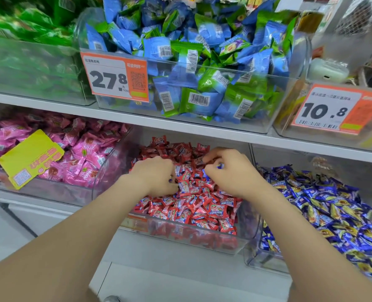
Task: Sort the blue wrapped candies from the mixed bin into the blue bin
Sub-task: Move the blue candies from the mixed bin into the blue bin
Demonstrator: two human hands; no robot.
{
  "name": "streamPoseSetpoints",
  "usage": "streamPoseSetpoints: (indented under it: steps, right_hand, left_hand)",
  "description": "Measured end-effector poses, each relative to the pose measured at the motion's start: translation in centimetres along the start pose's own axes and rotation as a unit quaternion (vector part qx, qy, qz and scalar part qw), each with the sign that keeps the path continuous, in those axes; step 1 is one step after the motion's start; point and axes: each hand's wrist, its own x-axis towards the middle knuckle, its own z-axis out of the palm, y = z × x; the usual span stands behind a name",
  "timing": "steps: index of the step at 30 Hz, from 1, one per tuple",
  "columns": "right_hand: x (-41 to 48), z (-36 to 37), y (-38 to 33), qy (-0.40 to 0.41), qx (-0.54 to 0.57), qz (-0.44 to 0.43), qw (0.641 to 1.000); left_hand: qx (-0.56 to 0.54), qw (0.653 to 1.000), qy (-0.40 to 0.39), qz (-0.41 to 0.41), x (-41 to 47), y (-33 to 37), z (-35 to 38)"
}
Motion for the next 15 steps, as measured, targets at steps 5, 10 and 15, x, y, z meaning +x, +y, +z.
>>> streamPoseSetpoints:
  steps: [5, 10, 15]
  right_hand:
    - [-1.9, -0.3, -0.5, -0.110, 0.099, -0.001, 0.989]
    - [-6.3, -3.0, 0.1, 0.031, 0.141, -0.029, 0.989]
    - [-9.3, -7.7, 7.1, 0.141, 0.056, 0.079, 0.985]
  left_hand:
    - [-0.257, 0.966, 0.017, -0.010, -2.3, -0.1, -2.8]
    - [-0.440, 0.898, 0.000, 0.011, -5.2, 3.8, -4.0]
    - [-0.479, 0.874, -0.059, 0.060, -6.9, 9.8, -4.3]
